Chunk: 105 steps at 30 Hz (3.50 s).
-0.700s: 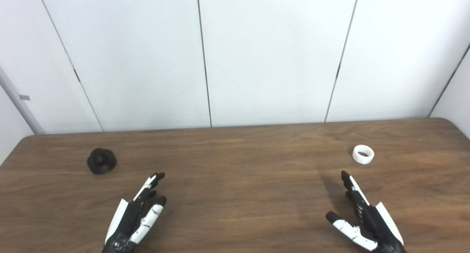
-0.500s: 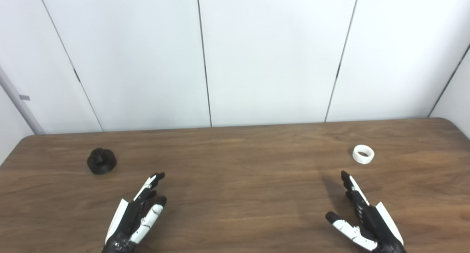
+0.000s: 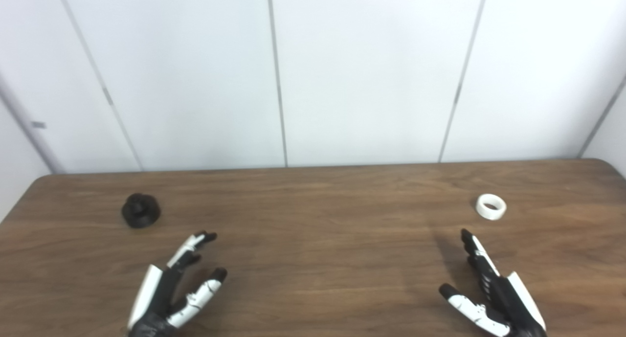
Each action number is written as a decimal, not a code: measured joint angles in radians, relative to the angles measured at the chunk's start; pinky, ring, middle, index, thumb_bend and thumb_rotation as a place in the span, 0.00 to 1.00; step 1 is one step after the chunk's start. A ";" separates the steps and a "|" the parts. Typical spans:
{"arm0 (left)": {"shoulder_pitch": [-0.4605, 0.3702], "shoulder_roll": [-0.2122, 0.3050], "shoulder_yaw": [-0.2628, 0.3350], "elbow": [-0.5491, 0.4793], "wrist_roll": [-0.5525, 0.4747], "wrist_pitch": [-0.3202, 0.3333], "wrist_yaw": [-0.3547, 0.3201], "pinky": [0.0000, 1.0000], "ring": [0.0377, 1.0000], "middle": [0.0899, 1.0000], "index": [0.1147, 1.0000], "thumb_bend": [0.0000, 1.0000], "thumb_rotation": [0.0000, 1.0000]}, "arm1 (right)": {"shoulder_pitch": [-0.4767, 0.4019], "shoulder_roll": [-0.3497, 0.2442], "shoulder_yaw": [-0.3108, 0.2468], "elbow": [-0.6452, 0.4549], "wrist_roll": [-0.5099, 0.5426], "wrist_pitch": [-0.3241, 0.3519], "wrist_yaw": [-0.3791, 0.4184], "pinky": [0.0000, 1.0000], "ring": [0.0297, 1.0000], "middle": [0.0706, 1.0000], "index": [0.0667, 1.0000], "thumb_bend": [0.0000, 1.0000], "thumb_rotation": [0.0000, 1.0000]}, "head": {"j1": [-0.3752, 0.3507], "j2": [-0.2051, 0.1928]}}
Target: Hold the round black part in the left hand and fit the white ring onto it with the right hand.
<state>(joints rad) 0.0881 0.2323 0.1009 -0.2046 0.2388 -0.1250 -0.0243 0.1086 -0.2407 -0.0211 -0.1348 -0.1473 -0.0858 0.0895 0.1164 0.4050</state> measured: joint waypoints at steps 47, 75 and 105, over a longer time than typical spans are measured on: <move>-0.425 0.373 0.008 0.552 0.081 0.334 -0.123 1.00 1.00 1.00 0.88 1.00 0.49 | -0.043 -0.082 -0.041 0.078 0.058 -0.054 0.039 0.92 1.00 1.00 1.00 0.67 0.79 | 0.324 -0.037; -0.530 0.382 -0.145 0.732 0.128 0.350 -0.056 1.00 1.00 1.00 0.90 1.00 0.40 | -0.020 -0.097 -0.058 0.068 0.053 -0.058 0.039 0.95 1.00 1.00 1.00 0.61 0.79 | 0.336 -0.014; -0.618 0.358 -0.318 0.834 0.271 0.359 0.022 1.00 1.00 1.00 0.78 1.00 0.37 | 0.013 -0.096 -0.075 0.026 0.026 -0.040 0.031 0.87 1.00 1.00 1.00 0.61 0.81 | 0.316 -0.002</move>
<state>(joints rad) -0.5296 0.5905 -0.2168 0.6297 0.5095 0.2343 -0.0026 0.1217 -0.3372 -0.0960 -0.1091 -0.1211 -0.1261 0.1204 0.4326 0.4034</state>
